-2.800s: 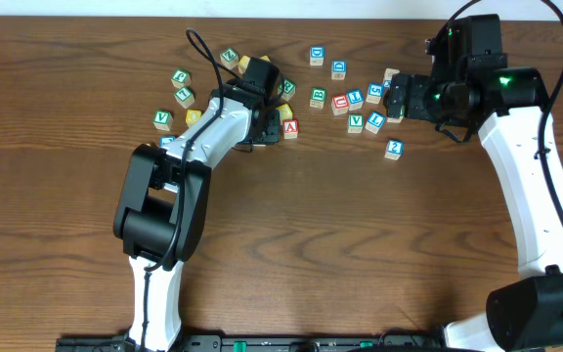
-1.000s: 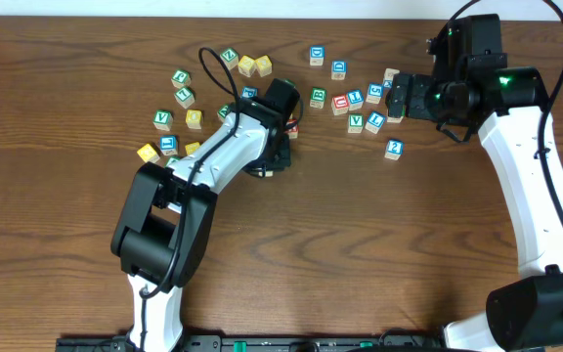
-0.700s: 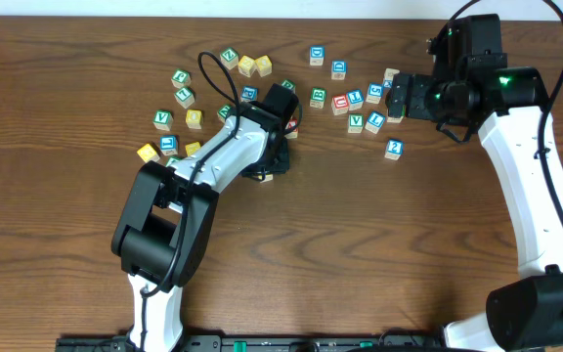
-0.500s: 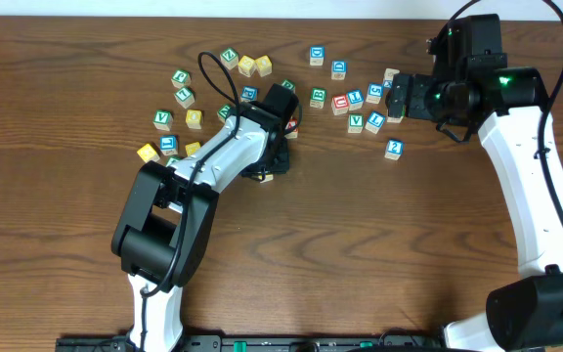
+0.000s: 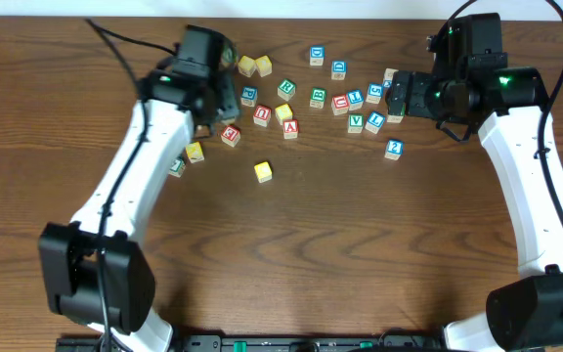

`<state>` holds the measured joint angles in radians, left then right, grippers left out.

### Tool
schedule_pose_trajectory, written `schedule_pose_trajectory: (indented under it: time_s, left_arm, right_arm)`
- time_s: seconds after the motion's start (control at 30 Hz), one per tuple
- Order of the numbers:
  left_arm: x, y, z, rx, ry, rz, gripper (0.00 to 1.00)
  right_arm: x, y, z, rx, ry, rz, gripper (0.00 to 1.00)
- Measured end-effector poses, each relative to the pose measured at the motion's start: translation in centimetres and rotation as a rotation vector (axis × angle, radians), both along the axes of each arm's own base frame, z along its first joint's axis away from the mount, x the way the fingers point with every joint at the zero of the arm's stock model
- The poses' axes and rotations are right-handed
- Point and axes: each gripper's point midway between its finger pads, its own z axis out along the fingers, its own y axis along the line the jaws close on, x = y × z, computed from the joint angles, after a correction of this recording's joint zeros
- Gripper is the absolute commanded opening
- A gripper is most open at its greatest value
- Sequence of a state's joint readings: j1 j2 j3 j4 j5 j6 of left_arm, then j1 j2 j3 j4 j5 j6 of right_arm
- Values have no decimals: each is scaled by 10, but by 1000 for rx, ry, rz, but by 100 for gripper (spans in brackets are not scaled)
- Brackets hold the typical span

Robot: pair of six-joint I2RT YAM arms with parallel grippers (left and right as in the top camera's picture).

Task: Spell out CORL

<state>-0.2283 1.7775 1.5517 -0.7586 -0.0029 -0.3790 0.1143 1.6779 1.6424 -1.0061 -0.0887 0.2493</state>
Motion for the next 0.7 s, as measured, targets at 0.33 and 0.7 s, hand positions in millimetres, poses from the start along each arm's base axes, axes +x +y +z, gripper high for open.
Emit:
schedule_pose_trajectory:
  time_s: [0.33,0.7]
  left_arm:
    - [42,50,-50,76,2,-14,58]
    - [57,58,-127,150,90,-133,57]
  right_arm:
    - [-1,0,-1,0,6,0,99]
    - [-2,0,-1,-1,8,0,99]
